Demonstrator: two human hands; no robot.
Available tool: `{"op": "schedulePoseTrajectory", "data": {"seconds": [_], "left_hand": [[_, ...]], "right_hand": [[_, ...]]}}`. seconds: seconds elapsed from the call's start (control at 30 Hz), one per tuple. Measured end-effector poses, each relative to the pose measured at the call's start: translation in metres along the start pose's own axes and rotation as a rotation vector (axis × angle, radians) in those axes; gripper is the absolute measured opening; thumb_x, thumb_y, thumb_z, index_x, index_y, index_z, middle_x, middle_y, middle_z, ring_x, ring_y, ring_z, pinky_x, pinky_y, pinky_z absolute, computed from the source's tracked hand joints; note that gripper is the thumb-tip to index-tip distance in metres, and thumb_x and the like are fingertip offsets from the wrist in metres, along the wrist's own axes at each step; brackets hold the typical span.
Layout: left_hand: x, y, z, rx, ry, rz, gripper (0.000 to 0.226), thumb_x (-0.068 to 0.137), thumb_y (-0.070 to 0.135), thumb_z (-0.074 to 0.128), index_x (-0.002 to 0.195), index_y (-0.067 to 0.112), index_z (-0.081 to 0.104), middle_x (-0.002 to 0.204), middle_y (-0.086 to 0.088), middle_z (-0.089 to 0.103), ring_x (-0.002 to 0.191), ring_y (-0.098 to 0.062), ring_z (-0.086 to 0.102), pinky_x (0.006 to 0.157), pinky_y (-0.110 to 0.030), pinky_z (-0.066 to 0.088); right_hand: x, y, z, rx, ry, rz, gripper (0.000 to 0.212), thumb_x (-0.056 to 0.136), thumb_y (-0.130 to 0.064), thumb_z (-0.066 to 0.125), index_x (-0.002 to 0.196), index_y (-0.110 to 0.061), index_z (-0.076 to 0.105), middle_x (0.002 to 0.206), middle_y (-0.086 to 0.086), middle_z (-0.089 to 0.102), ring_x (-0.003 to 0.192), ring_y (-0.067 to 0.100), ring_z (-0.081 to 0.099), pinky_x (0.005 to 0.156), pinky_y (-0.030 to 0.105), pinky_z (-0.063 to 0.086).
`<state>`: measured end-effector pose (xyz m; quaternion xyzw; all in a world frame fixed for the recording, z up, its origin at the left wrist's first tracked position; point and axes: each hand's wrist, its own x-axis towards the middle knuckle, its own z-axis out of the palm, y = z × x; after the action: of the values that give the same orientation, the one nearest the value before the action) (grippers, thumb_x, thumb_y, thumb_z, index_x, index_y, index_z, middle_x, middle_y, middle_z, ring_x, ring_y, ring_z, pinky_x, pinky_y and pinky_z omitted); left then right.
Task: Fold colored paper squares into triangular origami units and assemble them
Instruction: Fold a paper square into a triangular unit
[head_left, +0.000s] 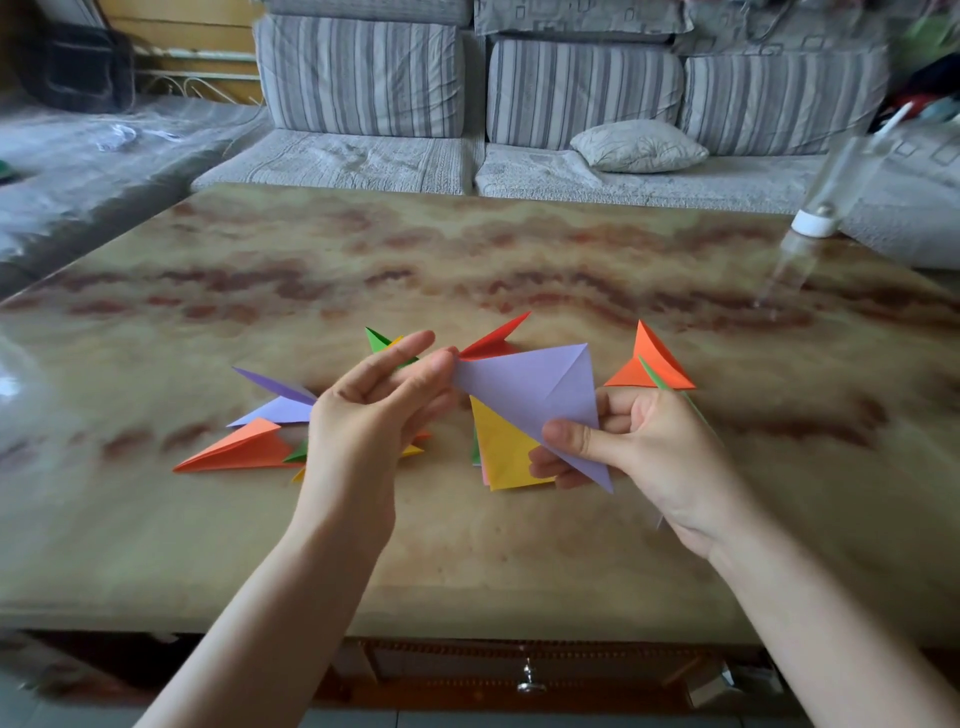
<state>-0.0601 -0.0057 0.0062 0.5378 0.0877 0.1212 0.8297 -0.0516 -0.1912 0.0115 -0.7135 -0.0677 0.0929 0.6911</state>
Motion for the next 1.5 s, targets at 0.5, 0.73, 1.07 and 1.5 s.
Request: {"op": "schedulePoseTrajectory", "data": {"seconds": [0.5, 0.73, 1.07, 1.5], "left_hand": [[-0.013, -0.017, 0.014, 0.200, -0.179, -0.001, 0.013, 0.082, 0.009, 0.067, 0.090, -0.001, 0.069, 0.075, -0.008, 0.072, 0.065, -0.016, 0.069, 0.063, -0.024, 0.057], [-0.011, -0.012, 0.009, 0.295, -0.255, -0.039, 0.013, 0.086, 0.008, 0.063, 0.095, 0.003, 0.071, 0.090, -0.013, 0.074, 0.073, -0.020, 0.070, 0.070, -0.031, 0.059], [-0.018, -0.011, 0.014, 0.264, -0.368, -0.053, 0.023, 0.091, 0.019, 0.053, 0.098, 0.006, 0.071, 0.087, -0.009, 0.075, 0.079, -0.018, 0.073, 0.066, -0.024, 0.058], [-0.021, -0.016, 0.017, 0.271, -0.232, 0.087, 0.013, 0.086, 0.012, 0.061, 0.087, 0.013, 0.074, 0.077, -0.001, 0.075, 0.070, -0.008, 0.070, 0.065, -0.024, 0.058]], "right_hand": [[0.002, 0.010, 0.015, 0.066, 0.073, -0.100, 0.031, 0.076, -0.017, 0.070, 0.101, -0.002, 0.062, 0.082, 0.011, 0.074, 0.070, 0.024, 0.072, 0.062, 0.031, 0.058], [0.005, 0.005, -0.008, -0.586, 0.035, -0.635, 0.058, 0.072, 0.022, 0.047, 0.105, -0.021, 0.066, 0.140, -0.013, 0.042, 0.130, 0.005, 0.040, 0.105, 0.018, 0.032], [0.008, 0.008, -0.003, -0.284, 0.064, -0.440, 0.013, 0.075, -0.029, 0.073, 0.074, -0.016, 0.071, 0.084, -0.001, 0.068, 0.079, 0.013, 0.061, 0.074, 0.020, 0.045], [0.005, 0.006, 0.012, 0.032, 0.096, -0.236, 0.018, 0.075, 0.000, 0.070, 0.092, -0.003, 0.064, 0.071, 0.013, 0.070, 0.054, 0.020, 0.065, 0.053, 0.026, 0.053]]}}
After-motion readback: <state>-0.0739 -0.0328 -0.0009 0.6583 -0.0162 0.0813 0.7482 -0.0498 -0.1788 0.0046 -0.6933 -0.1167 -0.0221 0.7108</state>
